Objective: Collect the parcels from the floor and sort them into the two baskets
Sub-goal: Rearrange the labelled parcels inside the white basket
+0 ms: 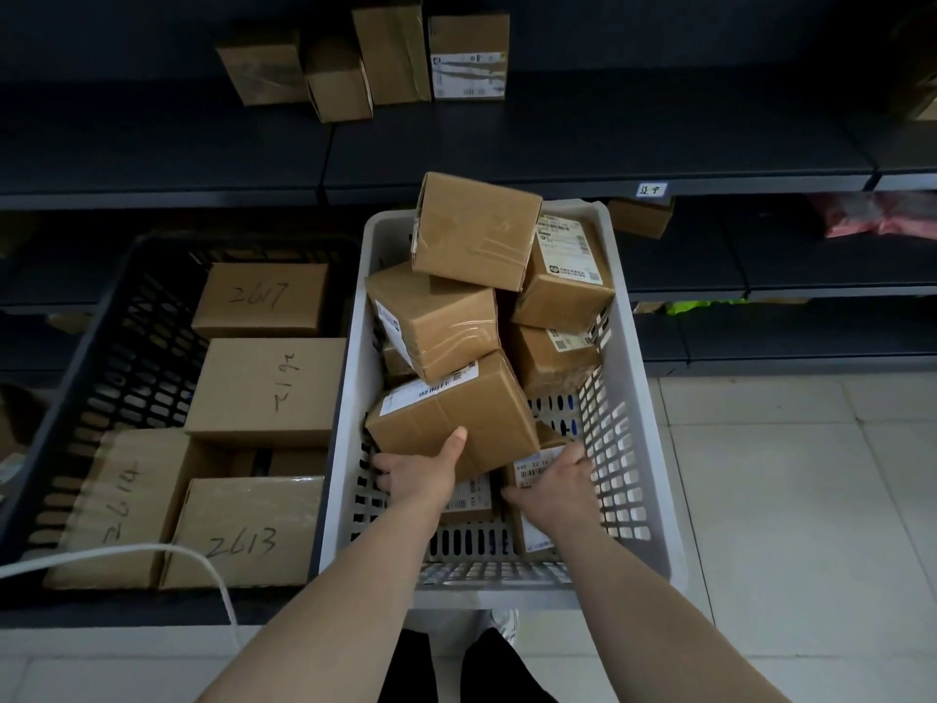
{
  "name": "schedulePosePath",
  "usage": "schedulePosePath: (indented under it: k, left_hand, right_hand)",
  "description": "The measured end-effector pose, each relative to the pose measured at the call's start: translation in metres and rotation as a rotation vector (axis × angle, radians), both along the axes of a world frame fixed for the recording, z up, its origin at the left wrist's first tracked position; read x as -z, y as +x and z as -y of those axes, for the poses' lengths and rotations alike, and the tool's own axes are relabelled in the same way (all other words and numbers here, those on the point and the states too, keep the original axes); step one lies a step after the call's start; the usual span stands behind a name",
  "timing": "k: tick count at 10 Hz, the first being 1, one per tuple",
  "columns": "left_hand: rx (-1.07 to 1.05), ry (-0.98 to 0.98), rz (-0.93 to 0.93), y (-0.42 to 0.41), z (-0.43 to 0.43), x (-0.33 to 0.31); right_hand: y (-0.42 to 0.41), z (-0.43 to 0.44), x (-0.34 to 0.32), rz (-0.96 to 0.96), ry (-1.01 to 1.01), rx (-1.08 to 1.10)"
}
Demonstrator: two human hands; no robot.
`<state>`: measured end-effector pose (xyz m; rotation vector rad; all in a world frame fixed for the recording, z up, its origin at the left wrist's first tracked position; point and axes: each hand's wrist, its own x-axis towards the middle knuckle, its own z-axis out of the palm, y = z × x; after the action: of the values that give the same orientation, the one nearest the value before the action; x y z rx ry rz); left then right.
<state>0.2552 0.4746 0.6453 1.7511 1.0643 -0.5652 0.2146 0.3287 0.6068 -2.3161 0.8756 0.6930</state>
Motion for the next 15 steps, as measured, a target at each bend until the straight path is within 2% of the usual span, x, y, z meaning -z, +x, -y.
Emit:
schedulePosePath:
  k: [3,5,6,7,8,9,11,13,15]
  left_hand:
    - [0.029,0.011,-0.02,0.001,-0.002,0.003]
    - [0.045,0.006,-0.016,0.001,-0.004,0.003]
    - [0.055,-0.012,-0.008,0.001,-0.005,0.005]
    - [0.07,-0.024,0.012,0.001,-0.009,0.007]
    - [0.058,-0.058,0.074,0.004,-0.015,0.005]
    - [0.077,-0.034,0.119,0.01,-0.022,-0.002]
    - [0.195,0.137,0.066,0.012,-0.034,-0.013]
    - [0.579,0.263,0.008,0.01,-0.043,-0.027]
    - [0.785,0.35,-0.045,0.001,-0.05,-0.028]
  right_hand:
    - [-0.006,0.019,0.0,-0.099,-0.187,-0.027]
    - [-0.003,0.013,-0.007,-0.207,-0.368,-0.308]
    - [0.002,0.016,-0.012,-0.064,-0.307,-0.24]
    - [0.016,0.013,-0.022,0.333,-0.034,-0.066]
    - [0.036,0.003,-0.053,0.451,0.359,0.16]
    - [0.045,-0.005,-0.073,0.352,0.502,0.235]
    - [0.037,0.001,-0.067,0.245,0.373,0.2]
    - [0.027,0.008,-0.08,0.214,0.22,0.103]
    - [0.008,0.007,-0.073,0.077,0.236,-0.005]
